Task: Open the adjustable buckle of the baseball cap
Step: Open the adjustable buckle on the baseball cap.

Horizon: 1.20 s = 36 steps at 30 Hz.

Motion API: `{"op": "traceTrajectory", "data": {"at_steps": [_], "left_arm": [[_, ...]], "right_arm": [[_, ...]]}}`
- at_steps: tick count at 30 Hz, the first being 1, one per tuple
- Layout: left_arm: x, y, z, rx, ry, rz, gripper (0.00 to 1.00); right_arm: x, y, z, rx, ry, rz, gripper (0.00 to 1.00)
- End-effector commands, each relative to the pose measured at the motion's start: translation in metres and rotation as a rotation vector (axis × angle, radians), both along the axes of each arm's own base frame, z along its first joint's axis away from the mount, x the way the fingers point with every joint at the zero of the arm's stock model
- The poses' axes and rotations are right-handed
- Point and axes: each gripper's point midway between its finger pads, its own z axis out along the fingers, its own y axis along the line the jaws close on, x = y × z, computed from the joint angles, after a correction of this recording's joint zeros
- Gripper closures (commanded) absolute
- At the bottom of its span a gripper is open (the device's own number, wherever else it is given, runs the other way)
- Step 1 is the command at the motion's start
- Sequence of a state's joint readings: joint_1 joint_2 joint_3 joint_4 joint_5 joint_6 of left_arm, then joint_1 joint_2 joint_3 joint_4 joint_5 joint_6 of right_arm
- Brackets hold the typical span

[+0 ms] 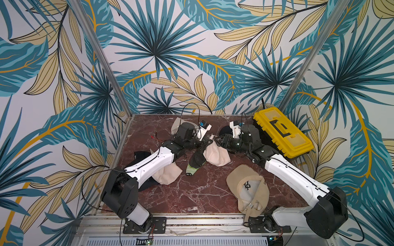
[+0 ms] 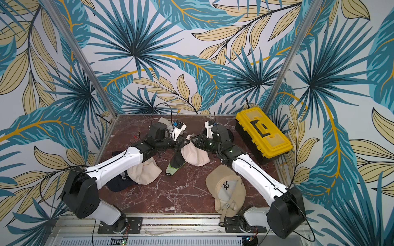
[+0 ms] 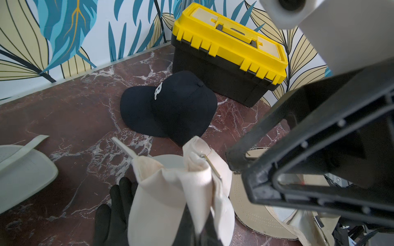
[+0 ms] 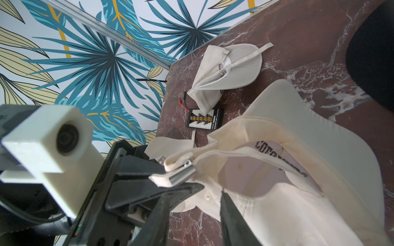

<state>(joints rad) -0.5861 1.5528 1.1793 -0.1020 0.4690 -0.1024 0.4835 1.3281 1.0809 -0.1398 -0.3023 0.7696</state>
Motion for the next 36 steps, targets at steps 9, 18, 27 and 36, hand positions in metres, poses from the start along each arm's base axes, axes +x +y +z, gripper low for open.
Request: {"op": "traceTrajectory", "data": {"at_steps": [9, 18, 27, 36], "left_arm": [[-0.003, -0.011, 0.02, -0.039, -0.018, -0.028, 1.0], [-0.008, -0.014, 0.027, -0.049, -0.032, -0.05, 1.0], [-0.006, -0.01, 0.032, -0.044, -0.053, -0.021, 1.0], [-0.003, -0.008, 0.035, -0.042, -0.062, -0.002, 1.0]], "right_arm": [[0.004, 0.005, 0.001, -0.034, -0.013, 0.008, 0.64], [0.007, 0.007, -0.003, -0.047, -0.014, 0.012, 0.73], [0.007, -0.011, -0.019, -0.144, 0.029, -0.055, 0.9], [0.005, -0.015, -0.03, -0.182, 0.052, -0.053, 0.92]]}}
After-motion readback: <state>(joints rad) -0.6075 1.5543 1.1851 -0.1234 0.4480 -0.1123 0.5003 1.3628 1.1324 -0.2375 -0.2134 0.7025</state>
